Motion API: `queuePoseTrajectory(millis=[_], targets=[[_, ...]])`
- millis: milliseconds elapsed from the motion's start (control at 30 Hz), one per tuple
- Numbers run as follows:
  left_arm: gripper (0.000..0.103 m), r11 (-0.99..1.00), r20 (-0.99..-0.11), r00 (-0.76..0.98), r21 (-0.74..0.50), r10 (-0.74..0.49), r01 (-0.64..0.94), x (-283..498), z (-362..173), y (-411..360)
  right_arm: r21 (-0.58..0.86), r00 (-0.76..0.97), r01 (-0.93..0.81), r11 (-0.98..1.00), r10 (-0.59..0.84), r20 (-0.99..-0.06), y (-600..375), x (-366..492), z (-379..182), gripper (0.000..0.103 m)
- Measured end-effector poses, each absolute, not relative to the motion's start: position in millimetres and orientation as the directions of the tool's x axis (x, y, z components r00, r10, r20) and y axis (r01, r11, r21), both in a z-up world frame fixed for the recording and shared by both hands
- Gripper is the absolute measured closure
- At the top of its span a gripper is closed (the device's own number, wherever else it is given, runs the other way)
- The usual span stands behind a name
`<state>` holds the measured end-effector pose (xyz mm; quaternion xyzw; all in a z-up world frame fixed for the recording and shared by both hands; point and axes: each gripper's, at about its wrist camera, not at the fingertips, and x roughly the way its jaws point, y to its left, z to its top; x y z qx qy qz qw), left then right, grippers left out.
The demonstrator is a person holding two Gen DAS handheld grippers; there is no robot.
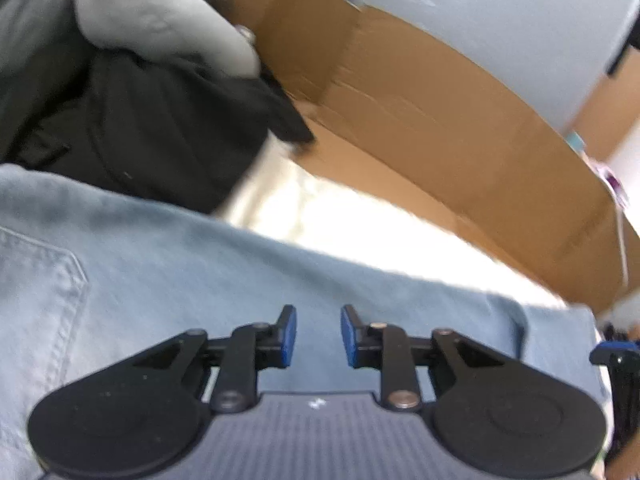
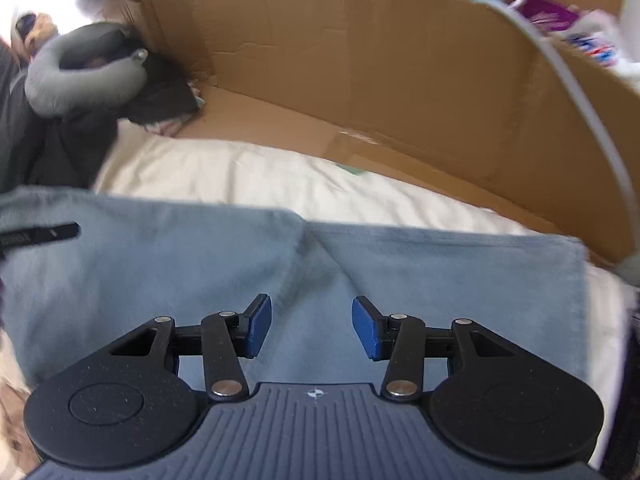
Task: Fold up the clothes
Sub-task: 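Open both grippers and release the folded jeans on the sheet, then lower the right gripper to the jeans leg hem and grasp it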
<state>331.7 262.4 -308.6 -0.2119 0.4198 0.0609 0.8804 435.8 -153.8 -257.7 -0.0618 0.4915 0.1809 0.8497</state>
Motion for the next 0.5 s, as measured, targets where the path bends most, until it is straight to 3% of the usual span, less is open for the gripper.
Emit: queuePoseTrajectory(millis=[67, 133, 167, 500], targets=[[0.071, 0.913, -0.772, 0.632, -0.303, -0.068, -0.272, 323, -305, 256, 0.070, 0.461, -0.346, 0.936, 0.234, -0.856, -160, 416, -261, 0.052], [0.053, 0.920, -0.776, 0.628, -0.287, -0.061, -0.265, 315, -302, 253, 0.067, 0.471, -0.323, 0.944, 0.222, -0.854, -166, 396, -265, 0.052], [0.050, 0.922, -0.776, 0.628, -0.284, -0.060, -0.263, 305, -300, 246, 0.063, 0.478, -0.320, 0.945, 0.218, -0.851, -167, 387, -266, 0.052], [0.048, 0.944, -0.799, 0.593, -0.263, -0.096, -0.201, 262, -305, 232, -0.026, 0.501, -0.306, 0.952, 0.138, -0.854, -119, 303, -298, 0.052]])
